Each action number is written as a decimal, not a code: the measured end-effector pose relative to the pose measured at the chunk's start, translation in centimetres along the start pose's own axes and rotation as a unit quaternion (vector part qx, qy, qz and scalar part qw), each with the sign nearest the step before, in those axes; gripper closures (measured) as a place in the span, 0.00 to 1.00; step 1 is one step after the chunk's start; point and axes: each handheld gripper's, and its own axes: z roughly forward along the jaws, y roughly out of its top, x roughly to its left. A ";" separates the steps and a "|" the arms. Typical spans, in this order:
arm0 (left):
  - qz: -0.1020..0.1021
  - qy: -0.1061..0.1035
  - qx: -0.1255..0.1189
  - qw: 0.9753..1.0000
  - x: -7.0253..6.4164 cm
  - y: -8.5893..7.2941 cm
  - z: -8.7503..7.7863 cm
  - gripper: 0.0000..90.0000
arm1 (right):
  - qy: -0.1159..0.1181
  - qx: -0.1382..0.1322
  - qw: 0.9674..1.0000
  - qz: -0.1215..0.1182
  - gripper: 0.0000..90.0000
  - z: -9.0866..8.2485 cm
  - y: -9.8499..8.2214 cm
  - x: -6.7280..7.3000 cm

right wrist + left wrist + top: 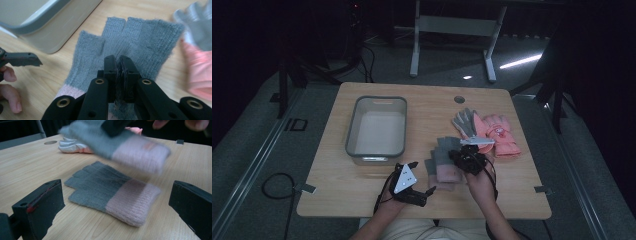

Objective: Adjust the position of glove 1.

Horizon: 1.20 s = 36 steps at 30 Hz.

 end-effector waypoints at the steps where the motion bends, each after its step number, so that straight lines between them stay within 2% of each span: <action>1: -0.001 -0.001 0.000 1.000 0.0 0.0 0.0 0.00 | 0.003 0.004 1.000 0.002 0.94 0.4 -0.1 0.2; 5: -0.002 -0.004 0.000 1.000 0.0 0.0 0.0 0.00 | 0.010 0.014 1.000 0.008 0.94 1.5 -0.6 0.6; 7: -0.001 -0.006 0.001 1.000 0.0 0.0 0.0 0.00 | 0.008 0.022 1.000 0.001 0.94 2.1 -0.8 0.9; 12: -0.002 -0.008 0.003 1.000 0.1 0.0 0.1 0.00 | 0.015 0.036 0.999 0.014 0.93 3.4 -1.5 1.1; 15: -0.001 -0.008 0.005 1.000 0.1 0.0 0.1 0.00 | 0.011 0.045 0.999 0.014 0.93 4.0 -1.9 1.1; 20: -0.002 -0.009 0.005 1.000 0.1 0.0 0.1 0.00 | 0.011 0.058 0.998 0.015 0.92 4.6 -2.3 0.7; 26: -0.004 -0.009 0.007 1.000 0.1 0.1 0.1 0.00 | 0.016 0.061 0.998 0.017 0.89 5.1 -2.7 0.4; 30: -0.005 -0.013 0.010 1.000 0.2 0.1 0.2 0.00 | 0.025 0.063 0.998 0.014 0.88 5.2 -3.0 0.2; 32: -0.004 -0.008 0.014 1.000 0.1 0.1 0.3 0.00 | 0.028 0.062 0.998 0.009 0.87 5.3 -3.0 0.1; 36: 0.000 0.000 0.013 1.000 0.0 0.1 0.2 0.00 | 0.036 0.060 0.998 0.004 0.78 4.9 -2.7 -0.1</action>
